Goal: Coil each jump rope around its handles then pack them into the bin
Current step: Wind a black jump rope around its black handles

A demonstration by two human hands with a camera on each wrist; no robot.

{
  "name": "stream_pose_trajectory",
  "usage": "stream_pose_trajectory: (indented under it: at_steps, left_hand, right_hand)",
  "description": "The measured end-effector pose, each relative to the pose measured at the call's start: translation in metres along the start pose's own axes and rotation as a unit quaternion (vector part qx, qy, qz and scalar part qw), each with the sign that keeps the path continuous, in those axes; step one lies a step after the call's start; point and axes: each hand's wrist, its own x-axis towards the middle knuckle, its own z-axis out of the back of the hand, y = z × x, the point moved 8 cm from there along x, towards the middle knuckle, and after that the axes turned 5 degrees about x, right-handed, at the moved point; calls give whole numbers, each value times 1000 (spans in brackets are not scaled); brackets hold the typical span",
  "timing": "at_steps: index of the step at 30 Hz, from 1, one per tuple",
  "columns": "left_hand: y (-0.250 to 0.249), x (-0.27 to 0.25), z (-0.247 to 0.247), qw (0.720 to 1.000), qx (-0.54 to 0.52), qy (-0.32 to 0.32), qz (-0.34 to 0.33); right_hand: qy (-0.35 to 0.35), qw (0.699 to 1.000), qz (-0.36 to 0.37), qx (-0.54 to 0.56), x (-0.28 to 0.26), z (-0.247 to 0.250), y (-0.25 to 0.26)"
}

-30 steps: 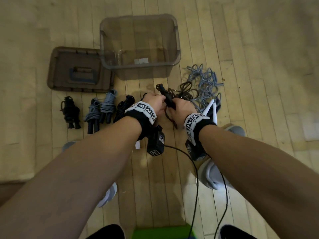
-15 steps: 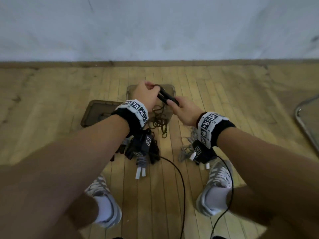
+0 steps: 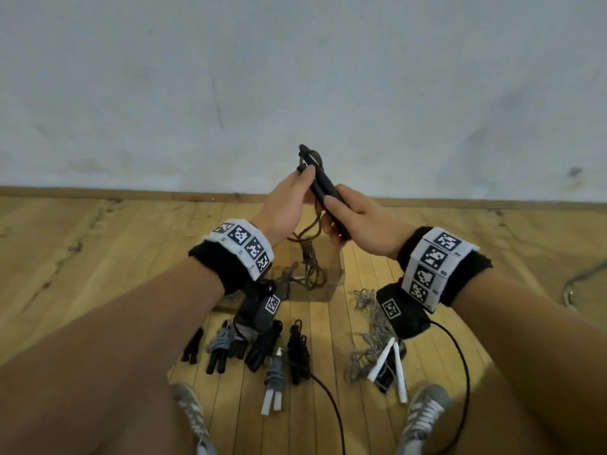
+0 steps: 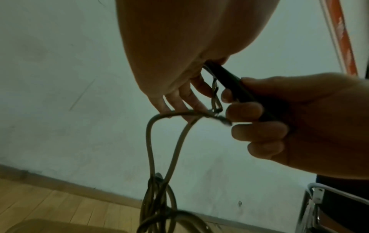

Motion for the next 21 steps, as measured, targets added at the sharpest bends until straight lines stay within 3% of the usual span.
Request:
stream_pose_trajectory:
  at_steps: [6, 11, 13, 16, 21]
  left_hand:
    - [-3, 5, 5, 996, 79, -18, -47]
    - [6, 15, 1, 994, 98, 8, -49]
    - [6, 16, -1, 993, 103, 14, -52]
    - [12, 19, -1, 997, 71, 2, -28]
    - [20, 19, 0, 999, 34, -16, 5]
  right_hand:
    - [44, 998, -32, 21, 0, 3, -10]
    - [12, 992, -74, 102, 3, 9, -27]
    - [5, 995, -60, 84, 6, 8, -27]
    - [15, 999, -18, 30, 12, 5, -23]
    - [15, 995, -42, 92, 15, 5, -33]
